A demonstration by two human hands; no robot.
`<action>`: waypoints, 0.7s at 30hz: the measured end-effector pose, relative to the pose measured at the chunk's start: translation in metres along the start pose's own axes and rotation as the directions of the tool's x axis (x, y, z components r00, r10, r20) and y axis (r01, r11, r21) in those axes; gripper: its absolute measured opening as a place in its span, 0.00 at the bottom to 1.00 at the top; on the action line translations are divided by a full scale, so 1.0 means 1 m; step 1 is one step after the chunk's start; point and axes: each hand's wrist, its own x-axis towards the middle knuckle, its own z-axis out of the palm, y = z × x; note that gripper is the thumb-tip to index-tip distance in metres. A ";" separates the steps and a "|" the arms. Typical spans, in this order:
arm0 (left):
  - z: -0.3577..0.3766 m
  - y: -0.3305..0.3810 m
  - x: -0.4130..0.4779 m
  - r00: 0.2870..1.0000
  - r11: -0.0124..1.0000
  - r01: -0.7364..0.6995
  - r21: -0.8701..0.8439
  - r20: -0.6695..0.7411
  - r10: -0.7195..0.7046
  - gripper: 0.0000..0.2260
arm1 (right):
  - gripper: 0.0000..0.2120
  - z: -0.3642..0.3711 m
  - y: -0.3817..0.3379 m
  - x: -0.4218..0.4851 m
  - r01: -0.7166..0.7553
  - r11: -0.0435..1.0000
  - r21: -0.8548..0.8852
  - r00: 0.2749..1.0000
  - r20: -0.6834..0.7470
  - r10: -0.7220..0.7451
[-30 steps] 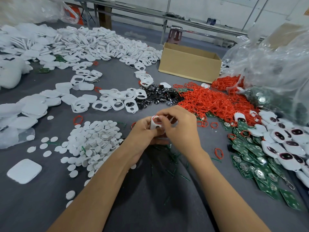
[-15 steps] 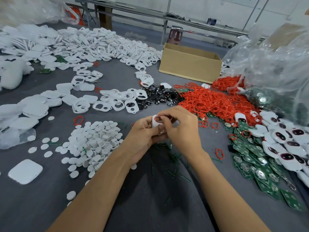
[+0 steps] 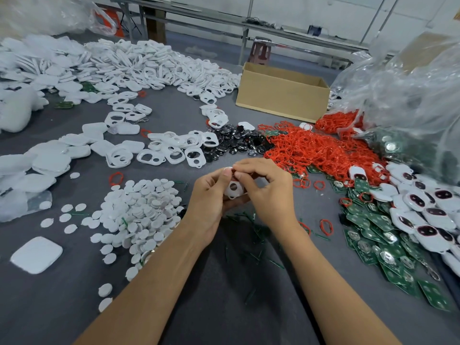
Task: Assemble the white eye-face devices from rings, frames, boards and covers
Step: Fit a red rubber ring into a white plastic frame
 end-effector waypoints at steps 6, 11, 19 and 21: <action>-0.002 -0.003 0.000 1.000 1.000 -0.001 0.030 0.026 0.000 0.14 | 0.08 -0.003 0.001 -0.001 -0.056 0.998 0.039 0.998 0.029 0.055; 0.000 -0.004 0.000 0.998 0.992 -0.049 0.120 0.032 0.046 0.14 | 0.08 -0.006 -0.003 0.004 -0.171 0.983 0.073 0.982 0.088 0.164; 0.002 -0.001 -0.005 0.995 0.972 -0.068 0.227 0.083 0.050 0.12 | 0.12 -0.022 -0.004 0.012 -0.561 0.757 0.334 0.801 0.450 0.395; 0.004 -0.001 -0.006 0.995 0.968 -0.085 0.235 0.075 0.069 0.12 | 0.11 -0.023 -0.005 0.013 -0.522 0.811 0.264 0.817 0.428 0.386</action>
